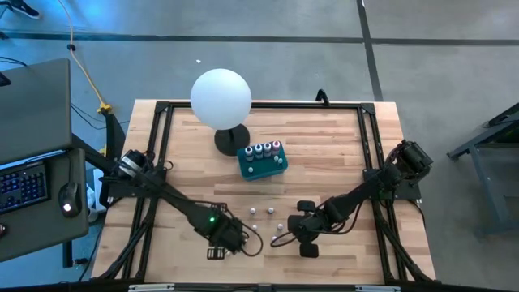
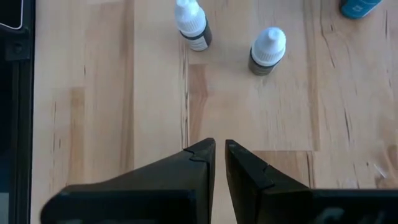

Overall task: Pick & Place food coloring
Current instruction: Put the purple food coloring bottle into the bin

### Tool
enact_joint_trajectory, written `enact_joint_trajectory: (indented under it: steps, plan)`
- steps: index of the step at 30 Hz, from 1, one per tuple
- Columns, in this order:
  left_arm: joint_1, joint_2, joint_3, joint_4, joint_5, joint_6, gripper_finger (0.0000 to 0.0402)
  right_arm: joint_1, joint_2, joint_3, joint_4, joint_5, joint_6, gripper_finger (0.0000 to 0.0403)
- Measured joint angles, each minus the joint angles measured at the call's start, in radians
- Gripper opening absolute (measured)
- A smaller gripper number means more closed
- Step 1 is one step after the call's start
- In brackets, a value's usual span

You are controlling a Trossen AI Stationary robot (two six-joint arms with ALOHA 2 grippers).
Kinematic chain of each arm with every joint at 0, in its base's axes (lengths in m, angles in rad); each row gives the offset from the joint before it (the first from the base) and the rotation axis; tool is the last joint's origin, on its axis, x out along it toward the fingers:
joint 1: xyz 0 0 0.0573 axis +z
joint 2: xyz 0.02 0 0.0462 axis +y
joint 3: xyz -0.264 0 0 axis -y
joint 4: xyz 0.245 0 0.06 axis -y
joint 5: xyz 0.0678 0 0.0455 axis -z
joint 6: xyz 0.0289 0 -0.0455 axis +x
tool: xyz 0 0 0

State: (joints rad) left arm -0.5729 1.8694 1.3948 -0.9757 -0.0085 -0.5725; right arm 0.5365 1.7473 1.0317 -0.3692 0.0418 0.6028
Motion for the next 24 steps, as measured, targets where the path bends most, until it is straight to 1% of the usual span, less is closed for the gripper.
enact_joint_trajectory:
  steps: [4, 12, 16, 19, 24]
  plan:
    - [0.004, 0.000, -0.042, 0.059, 0.036, 0.000, 0.0140, 0.000, 0.000, 0.000, -0.001, 0.000, 0.000, 0.0030]
    - [0.004, 0.000, -0.116, 0.175, 0.025, -0.012, 0.0140, 0.000, 0.000, 0.000, -0.003, 0.000, -0.001, 0.0030]
    - [0.004, 0.000, -0.130, 0.208, 0.025, -0.010, 0.0136, 0.000, 0.000, 0.000, -0.003, 0.001, -0.013, 0.0030]
    - [0.004, 0.000, -0.133, 0.207, 0.025, -0.009, 0.0120, 0.000, 0.000, 0.000, -0.004, 0.004, -0.027, 0.0030]
    - [0.004, 0.000, -0.133, 0.206, 0.025, -0.009, 0.0076, 0.000, 0.000, 0.000, -0.008, 0.004, -0.027, 0.0030]
